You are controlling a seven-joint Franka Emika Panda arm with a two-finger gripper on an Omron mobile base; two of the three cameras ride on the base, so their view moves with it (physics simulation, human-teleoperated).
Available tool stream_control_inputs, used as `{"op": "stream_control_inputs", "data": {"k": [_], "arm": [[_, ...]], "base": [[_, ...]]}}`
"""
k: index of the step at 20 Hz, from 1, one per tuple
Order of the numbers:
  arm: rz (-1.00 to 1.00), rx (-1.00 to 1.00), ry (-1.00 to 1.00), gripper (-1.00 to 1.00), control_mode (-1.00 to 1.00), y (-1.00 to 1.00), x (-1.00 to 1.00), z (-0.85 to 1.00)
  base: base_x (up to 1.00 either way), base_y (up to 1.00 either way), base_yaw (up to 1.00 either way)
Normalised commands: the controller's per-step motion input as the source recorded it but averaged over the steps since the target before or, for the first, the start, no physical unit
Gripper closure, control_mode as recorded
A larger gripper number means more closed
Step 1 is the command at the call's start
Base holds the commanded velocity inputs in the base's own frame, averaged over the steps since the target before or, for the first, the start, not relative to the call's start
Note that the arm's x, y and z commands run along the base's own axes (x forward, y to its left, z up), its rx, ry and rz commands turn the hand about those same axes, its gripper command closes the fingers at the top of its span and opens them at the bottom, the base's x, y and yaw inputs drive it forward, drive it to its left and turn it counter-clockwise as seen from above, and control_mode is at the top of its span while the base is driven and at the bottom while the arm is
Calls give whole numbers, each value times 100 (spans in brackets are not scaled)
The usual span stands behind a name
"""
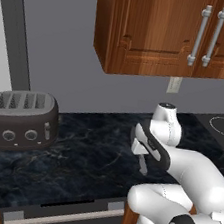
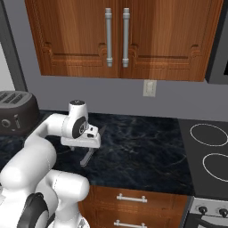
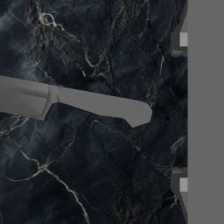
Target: Move the cutting board and knife to the sink. Then move spray from the cabinet to the counter.
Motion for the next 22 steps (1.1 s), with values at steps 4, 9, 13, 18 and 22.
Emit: {"op": "stream_control_inputs", "data": {"k": [4,9,13,18,22], "arm": [[0,0,0,-100,100,0,0,0],[0,0,0,-100,100,0,0,0],[0,0,0,-100,-100,-4,9,-1],[0,0,0,-100,-100,-17,22,-7],[0,0,0,-100,-100,-27,18,-11]], "base": [[0,0,0],[0,0,0],[2,-2,0],[0,0,0],[0,0,0]]}}
